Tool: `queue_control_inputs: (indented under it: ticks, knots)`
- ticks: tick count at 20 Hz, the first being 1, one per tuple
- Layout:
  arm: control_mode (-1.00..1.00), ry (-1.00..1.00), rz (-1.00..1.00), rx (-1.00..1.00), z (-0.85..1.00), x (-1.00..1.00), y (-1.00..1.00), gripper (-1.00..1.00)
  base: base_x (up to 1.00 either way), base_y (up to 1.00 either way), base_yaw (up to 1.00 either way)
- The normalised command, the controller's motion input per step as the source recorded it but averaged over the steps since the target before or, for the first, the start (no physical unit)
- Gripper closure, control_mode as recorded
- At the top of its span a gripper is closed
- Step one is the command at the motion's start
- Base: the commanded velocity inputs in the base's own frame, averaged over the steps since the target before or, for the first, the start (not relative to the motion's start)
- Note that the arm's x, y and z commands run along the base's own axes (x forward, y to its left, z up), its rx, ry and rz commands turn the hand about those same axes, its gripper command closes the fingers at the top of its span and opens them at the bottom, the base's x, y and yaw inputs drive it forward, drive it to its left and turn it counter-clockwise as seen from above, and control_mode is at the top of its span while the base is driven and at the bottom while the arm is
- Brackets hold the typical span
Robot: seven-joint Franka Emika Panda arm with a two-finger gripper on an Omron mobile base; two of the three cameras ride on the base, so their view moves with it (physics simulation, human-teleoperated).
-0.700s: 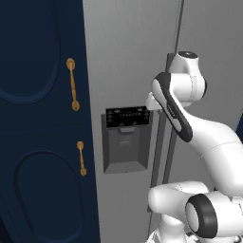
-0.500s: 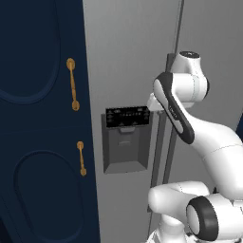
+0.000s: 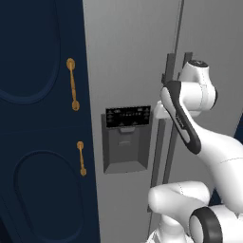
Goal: Grab a lemon wedge from the fridge and one ice cube from the ice bowl, and put them in the glass of lemonade.
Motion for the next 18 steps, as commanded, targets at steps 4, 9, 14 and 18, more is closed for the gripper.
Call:
queue_control_inputs:
  ticks: [4,9,14,18]
  knots:
    - [1.0,0.0,0.0,0.0,-0.13,0.0,0.0,-1.0,-0.04,-0.03,0.0]
    - [1.0,0.0,0.0,0.0,0.0,0.0,0.0,-1.0,-0.33,-0.47,0.0]
    - [1.0,0.0,0.0,0.0,0.0,0.0,0.0,-1.0,-0.64,-0.27,0.0]
    - [1.0,0.0,0.0,0.0,0.0,0.0,0.0,-1.0,-0.72,-0.03,0.0]
